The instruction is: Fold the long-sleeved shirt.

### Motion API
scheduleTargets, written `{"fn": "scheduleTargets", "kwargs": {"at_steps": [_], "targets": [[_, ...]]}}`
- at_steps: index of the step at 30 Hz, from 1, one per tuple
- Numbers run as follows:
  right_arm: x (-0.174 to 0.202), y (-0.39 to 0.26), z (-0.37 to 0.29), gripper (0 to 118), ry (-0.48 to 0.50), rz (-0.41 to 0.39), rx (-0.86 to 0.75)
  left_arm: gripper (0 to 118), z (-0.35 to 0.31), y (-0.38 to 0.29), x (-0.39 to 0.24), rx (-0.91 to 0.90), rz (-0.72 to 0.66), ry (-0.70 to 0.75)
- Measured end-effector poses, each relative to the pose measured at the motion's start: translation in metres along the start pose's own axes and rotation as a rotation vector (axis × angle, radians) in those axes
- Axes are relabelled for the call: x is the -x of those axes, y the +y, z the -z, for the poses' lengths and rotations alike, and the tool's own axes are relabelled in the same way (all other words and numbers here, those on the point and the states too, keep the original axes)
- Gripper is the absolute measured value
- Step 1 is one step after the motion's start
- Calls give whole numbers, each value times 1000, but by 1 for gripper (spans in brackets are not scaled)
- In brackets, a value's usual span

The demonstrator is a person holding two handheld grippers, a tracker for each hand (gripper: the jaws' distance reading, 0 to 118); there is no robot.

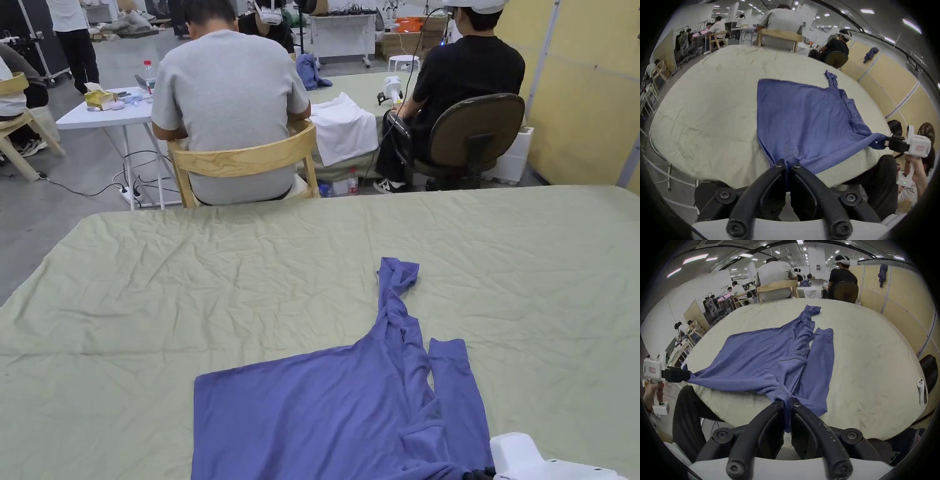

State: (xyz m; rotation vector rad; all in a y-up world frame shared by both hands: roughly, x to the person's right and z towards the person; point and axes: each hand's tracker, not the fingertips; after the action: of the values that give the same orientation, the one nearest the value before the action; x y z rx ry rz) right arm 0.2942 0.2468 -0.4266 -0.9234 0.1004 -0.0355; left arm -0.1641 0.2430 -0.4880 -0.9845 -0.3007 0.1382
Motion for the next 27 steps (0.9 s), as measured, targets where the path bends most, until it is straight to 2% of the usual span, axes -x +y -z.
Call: {"fn": "scheduleTargets", "kwargs": {"at_steps": [2,5,6,8,11,14,17,19,20,21,22,23,27], "targets": [[0,1,6,11,8,5,19,7,4,-2,-2,14,-23,0],[-2,2,10,24,1,16,57,46,4,-3,-3,27,-28,63],[-3,2,11,37,-5,13,80,53,1,-4,-3,25,-35,62],[-5,4,7,50,-17,5,86,53,-4,-3,2,9,-68,52],[-2,12,-10,51,-35,-2,39,53,-16,3,3,-27,-120,43],[6,32,-35,51,-31,-21,-64,53,-30,19,-4,-83,-103,52],[17,57,-63,51,-71,-54,-203,53,-42,40,-13,-141,-88,65],[24,72,-77,50,-92,-53,-276,47,-49,54,-20,-191,-67,52],[26,79,-82,46,-94,-51,-303,37,-53,59,-23,-229,-56,40],[27,85,-86,29,-88,-46,-322,21,-56,65,-28,-241,-54,25],[28,88,-87,12,-82,-36,-348,12,-57,69,-31,-246,-44,23],[28,93,-87,7,-85,-21,-365,5,-58,74,-35,-262,-34,18],[30,106,-82,3,-103,-7,-368,0,-54,88,-45,-283,2,-14]]}}
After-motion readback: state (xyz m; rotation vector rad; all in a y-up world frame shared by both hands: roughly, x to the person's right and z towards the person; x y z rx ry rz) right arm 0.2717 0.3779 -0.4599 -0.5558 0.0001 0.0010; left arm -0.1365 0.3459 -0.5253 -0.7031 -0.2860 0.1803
